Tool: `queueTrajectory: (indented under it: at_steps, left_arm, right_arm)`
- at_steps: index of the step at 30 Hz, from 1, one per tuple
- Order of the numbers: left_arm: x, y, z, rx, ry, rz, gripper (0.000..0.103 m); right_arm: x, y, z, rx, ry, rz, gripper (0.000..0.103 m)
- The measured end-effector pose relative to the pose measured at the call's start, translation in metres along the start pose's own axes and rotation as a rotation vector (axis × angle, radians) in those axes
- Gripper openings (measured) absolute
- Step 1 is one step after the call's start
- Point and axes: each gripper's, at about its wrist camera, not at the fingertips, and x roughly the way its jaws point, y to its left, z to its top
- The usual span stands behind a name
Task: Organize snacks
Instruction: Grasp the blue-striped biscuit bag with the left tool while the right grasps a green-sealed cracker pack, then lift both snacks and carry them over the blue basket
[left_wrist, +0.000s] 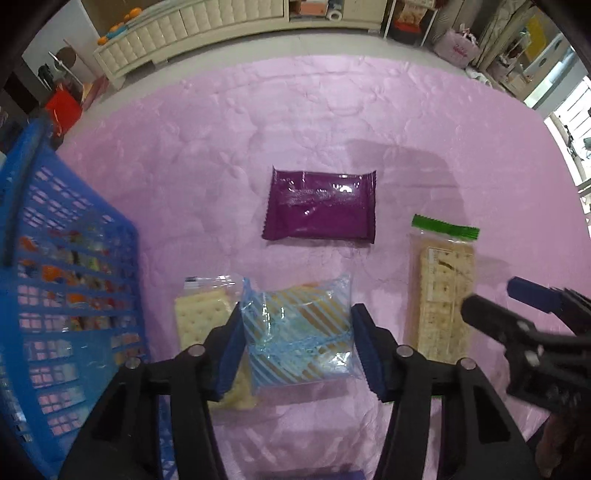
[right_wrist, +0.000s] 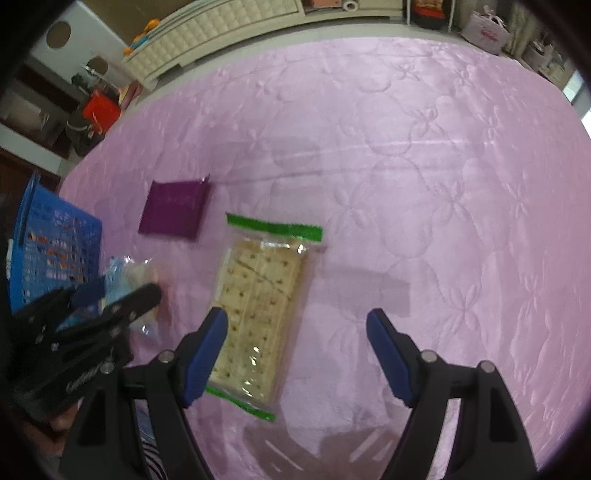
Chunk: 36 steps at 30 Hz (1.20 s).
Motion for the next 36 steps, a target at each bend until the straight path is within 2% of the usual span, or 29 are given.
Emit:
queueTrajectory:
  at_steps: [4, 7, 10, 14, 16, 17, 21, 29, 36]
  left_arm:
    - [-0.016, 0.005, -0.012, 0.039, -0.05, 0.019, 0.053]
    - [-0.018, 0.003, -0.007, 0.058, -0.055, 0.04, 0.053]
    - [-0.021, 0.005, -0.017, 0.066, -0.047, 0.054, 0.053]
    - [-0.023, 0.013, -0.018, 0.064, -0.048, 0.04, 0.053]
    - [-0.025, 0.011, -0.017, 0.076, -0.055, 0.052, 0.053]
    - [-0.027, 0.009, -0.018, 0.085, -0.061, 0.055, 0.053]
    - [-0.032, 0.005, -0.029, 0.102, -0.08, 0.047, 0.053]
    - [-0.06, -0.008, -0.043, 0.132, -0.133, 0.031, 0.053]
    - [-0.092, -0.009, -0.061, 0.124, -0.186, 0.008, 0.053]
  right_arm:
    - [0.006, 0.01, 0.002, 0.02, 0.021, 0.026, 0.081]
    - [0.012, 0.016, 0.002, 0.042, 0.01, 0.043, 0.081]
    - [0.021, 0.023, 0.005, 0.043, 0.021, 0.015, 0.082]
    - [0.02, 0.039, 0.007, -0.025, 0.002, -0.044, 0.081]
    - [0.019, 0.046, 0.003, -0.074, -0.019, -0.117, 0.072]
    - [0.019, 0.049, 0.002, -0.093, -0.026, -0.137, 0.063]
    - [0.015, 0.046, -0.007, -0.124, -0.026, -0.113, 0.06]
    - [-0.038, 0.028, -0.042, -0.139, -0.084, -0.058, 0.059]
    - [-0.099, 0.037, -0.067, -0.194, -0.17, -0.061, 0.059]
